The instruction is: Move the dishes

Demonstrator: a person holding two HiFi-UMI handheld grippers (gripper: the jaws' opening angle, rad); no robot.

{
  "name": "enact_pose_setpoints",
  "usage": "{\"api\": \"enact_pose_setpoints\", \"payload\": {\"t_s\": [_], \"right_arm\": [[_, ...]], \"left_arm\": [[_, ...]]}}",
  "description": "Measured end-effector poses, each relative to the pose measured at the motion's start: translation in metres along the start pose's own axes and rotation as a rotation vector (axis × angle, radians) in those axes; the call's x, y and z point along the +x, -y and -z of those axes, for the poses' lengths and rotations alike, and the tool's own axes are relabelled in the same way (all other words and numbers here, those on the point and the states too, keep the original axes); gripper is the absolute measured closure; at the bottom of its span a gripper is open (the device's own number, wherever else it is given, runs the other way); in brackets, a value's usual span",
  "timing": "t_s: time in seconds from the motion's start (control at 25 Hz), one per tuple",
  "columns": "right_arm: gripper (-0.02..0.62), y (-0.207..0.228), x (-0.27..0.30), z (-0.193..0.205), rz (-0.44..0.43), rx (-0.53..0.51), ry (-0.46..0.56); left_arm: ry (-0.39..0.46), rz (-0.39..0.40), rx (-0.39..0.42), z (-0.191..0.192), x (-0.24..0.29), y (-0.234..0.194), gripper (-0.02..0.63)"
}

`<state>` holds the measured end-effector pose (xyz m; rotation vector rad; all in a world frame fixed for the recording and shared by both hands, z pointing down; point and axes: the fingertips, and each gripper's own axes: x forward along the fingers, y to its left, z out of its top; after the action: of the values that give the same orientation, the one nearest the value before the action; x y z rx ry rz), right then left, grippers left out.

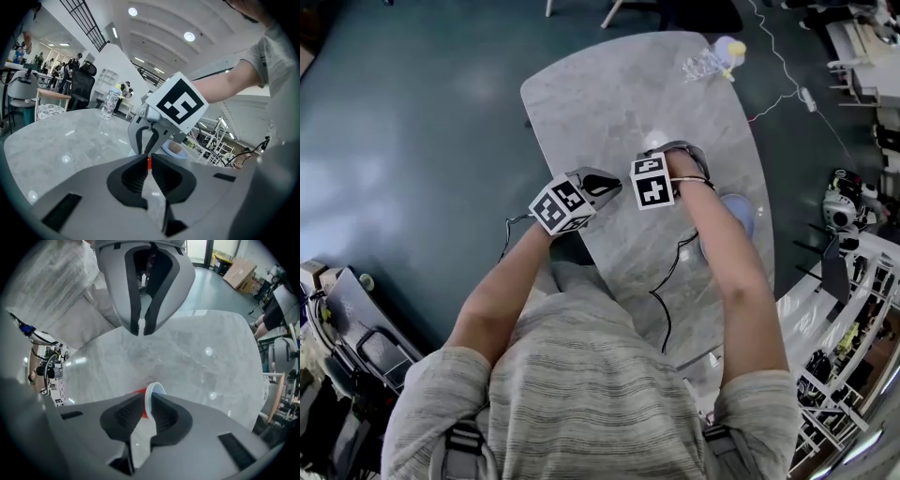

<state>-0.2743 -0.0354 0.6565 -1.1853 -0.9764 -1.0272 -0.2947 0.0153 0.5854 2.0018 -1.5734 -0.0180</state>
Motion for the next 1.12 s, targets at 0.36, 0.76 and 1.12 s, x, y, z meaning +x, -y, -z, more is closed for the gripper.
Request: {"api": "enact_pose_setpoints", "payload": {"t_s": [0.36,0.76,1.12], "right_arm": [[0.540,-0.017,-0.008,0.013,0.134,0.256,0.077],[0.540,-0.057,-0.028,0.063,0.520,0.668,0.118],[0.540,-0.118,-0.051,0.133,0.852,0.957,0.048]], "left_arm": [[-0.038,0.079,0.052,-0.001,0.015,0.020,0.571],[-0.143,0.231,0.169,-0.013,0.070,0.069,0.571],[-0.239,0.371,0.262,-0.016,0.132,0.133,0.571]]}}
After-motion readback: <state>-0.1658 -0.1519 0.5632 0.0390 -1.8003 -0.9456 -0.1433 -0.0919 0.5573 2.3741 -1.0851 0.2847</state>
